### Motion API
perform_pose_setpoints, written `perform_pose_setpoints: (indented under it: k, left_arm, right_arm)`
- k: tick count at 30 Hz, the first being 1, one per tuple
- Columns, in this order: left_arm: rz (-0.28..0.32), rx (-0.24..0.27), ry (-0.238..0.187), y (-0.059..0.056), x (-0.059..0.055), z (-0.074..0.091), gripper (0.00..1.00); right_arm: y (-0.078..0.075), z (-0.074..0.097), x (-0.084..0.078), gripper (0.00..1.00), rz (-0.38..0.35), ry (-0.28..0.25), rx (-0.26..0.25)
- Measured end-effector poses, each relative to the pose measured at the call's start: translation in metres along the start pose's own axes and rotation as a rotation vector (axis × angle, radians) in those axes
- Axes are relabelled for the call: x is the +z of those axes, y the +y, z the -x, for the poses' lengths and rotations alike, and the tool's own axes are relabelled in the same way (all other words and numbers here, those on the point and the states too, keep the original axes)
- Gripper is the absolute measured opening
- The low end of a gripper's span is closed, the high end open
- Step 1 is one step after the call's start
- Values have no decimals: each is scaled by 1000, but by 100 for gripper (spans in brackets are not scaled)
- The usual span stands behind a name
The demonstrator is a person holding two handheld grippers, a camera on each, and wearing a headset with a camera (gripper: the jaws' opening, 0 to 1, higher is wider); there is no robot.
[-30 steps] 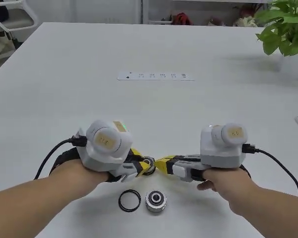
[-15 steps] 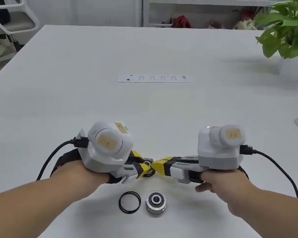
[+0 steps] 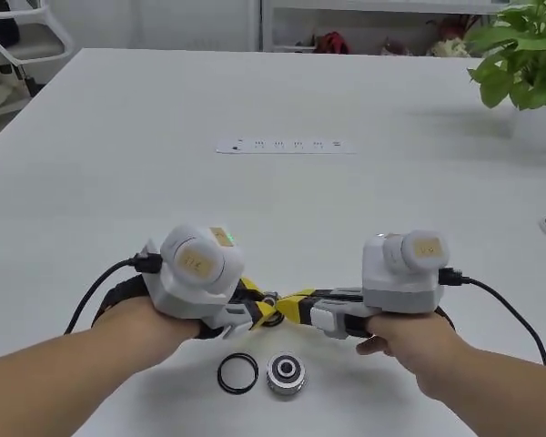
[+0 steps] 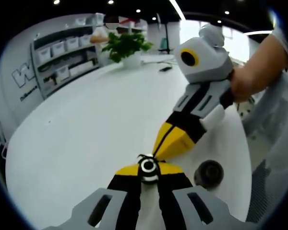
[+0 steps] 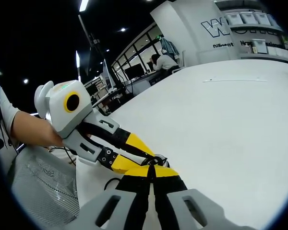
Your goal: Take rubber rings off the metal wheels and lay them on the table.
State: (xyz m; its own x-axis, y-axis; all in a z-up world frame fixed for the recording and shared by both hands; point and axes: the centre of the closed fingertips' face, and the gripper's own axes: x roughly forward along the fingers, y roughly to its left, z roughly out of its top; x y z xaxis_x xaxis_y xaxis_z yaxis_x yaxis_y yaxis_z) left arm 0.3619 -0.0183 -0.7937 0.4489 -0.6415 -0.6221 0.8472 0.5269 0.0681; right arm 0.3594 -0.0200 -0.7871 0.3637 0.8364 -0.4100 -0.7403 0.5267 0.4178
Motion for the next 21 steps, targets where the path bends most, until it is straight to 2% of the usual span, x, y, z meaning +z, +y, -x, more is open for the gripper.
perform_pose_setpoints:
  k: [21]
  left_arm:
    - [-2, -1, 2, -1, 0, 0, 13]
  right_arm:
    - [5, 0, 3, 0, -5, -8, 26]
